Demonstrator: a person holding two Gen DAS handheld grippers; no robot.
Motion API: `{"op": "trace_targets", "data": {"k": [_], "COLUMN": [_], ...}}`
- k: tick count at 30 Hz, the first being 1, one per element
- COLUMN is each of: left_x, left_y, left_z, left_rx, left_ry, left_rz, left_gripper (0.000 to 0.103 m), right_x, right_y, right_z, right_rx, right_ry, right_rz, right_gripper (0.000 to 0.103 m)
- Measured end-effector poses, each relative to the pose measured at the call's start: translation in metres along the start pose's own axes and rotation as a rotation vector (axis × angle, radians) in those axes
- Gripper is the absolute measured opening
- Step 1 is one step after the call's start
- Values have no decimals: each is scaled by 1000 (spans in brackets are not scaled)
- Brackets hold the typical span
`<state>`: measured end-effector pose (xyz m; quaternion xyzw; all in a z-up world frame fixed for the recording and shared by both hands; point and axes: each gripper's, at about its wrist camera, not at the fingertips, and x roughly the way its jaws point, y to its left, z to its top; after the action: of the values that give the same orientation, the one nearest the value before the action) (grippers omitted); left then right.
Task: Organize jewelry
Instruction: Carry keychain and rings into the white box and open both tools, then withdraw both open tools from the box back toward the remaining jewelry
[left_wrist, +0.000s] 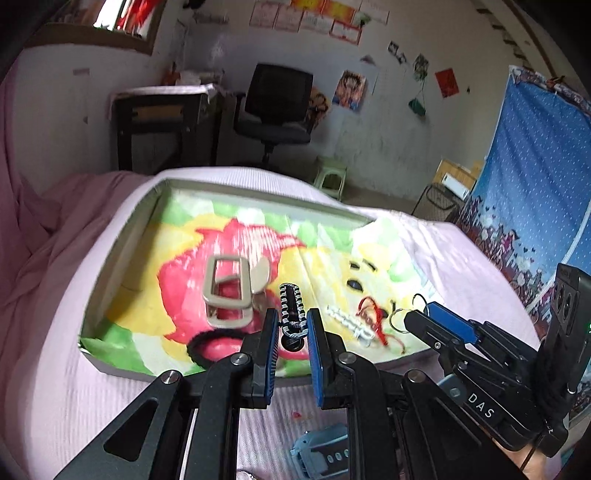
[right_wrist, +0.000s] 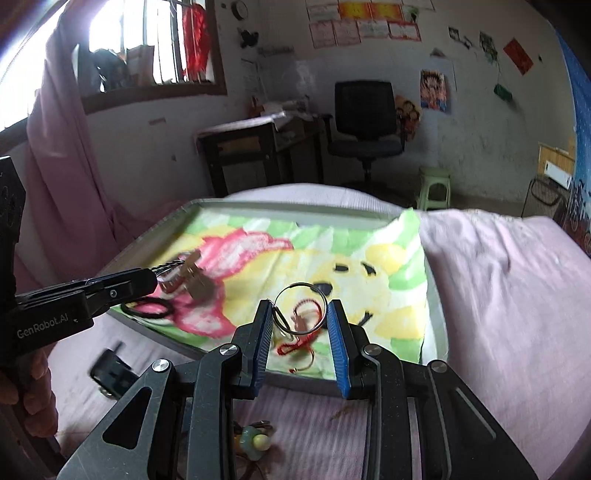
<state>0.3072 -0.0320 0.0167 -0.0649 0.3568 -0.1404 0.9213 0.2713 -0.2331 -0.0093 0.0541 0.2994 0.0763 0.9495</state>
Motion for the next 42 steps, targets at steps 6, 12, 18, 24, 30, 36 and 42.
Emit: {"op": "trace_targets", "data": {"k": [6,12,18,24,30,36,42], "left_x": [14,16,12,3,-15,-43,-70], "left_y": [2,3,6,4,5,10,10], "left_z": [-4,-3,-4,-7,-13,-20,-30], "left_rx": [-38,-35,-45,-24,-19,-43,-21], "left_ry": [70,91,76,43,-24,-112,-200], "left_rz": [11,8,-6,3,5,25,68], "left_gripper": [15,15,15,17,39,51,77], "right_x": [15,20,23,21,5,-24,-54], "right_y": [-4,-5,-8,-11,-12,-14,-14], "right_z": [-5,-8,-9,-9,-10,-8,-11], "right_rx": [12,19,39,49,55,58,64], "right_ry": [60,95,103,103,45,-52,-142], "right_rz": [-4,1,18,22,18,-1,16], "right_gripper": [27,27,28,30,43,59,78]}}
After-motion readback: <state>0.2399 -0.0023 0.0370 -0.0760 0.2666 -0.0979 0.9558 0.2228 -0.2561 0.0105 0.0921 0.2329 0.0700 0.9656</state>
